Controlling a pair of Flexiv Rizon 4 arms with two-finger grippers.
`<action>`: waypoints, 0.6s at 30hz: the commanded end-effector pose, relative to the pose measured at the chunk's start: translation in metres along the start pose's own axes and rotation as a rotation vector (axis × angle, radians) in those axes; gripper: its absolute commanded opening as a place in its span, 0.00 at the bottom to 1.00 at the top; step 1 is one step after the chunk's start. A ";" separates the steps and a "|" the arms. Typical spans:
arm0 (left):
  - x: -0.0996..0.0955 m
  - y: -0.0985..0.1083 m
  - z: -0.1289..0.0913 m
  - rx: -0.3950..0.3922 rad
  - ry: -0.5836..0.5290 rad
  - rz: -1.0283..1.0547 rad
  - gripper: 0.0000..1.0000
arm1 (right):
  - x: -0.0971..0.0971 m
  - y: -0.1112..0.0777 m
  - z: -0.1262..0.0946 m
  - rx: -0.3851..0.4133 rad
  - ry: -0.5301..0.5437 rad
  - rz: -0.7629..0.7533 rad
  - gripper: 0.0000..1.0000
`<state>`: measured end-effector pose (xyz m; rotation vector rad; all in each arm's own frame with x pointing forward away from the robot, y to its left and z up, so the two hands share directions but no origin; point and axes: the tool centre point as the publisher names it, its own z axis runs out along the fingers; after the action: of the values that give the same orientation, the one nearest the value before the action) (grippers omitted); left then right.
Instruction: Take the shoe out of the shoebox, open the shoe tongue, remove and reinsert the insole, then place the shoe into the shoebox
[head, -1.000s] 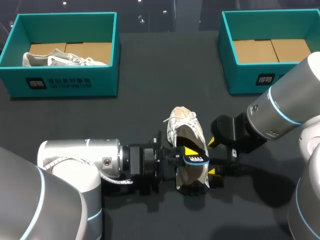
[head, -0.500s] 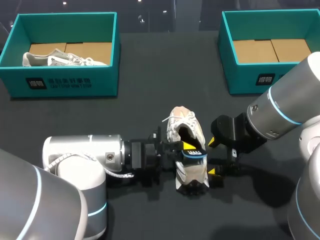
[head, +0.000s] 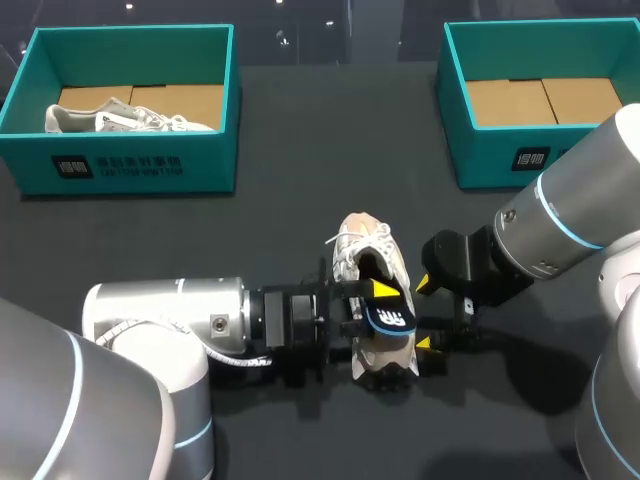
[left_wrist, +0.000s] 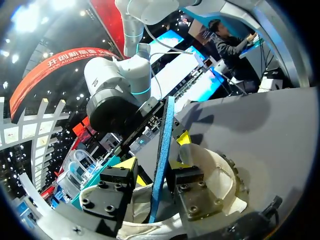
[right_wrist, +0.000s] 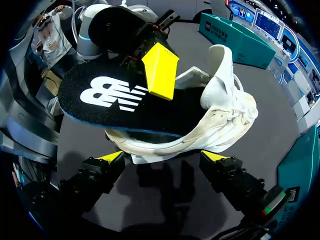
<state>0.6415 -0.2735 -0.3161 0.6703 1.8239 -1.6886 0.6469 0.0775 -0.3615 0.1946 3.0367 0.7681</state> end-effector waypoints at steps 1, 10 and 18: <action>0.005 -0.008 0.000 -0.011 0.012 0.001 0.31 | 0.002 0.000 0.000 0.001 -0.004 0.000 1.00; 0.009 0.017 0.005 -0.041 0.026 0.007 0.00 | 0.002 0.000 0.000 0.001 -0.004 0.000 1.00; 0.001 0.047 0.002 -0.109 0.004 0.024 0.00 | 0.002 0.000 0.000 0.001 -0.004 0.000 1.00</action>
<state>0.6664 -0.2658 -0.3443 0.6492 1.8835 -1.5688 0.6469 0.0775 -0.3615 0.1945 3.0367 0.7682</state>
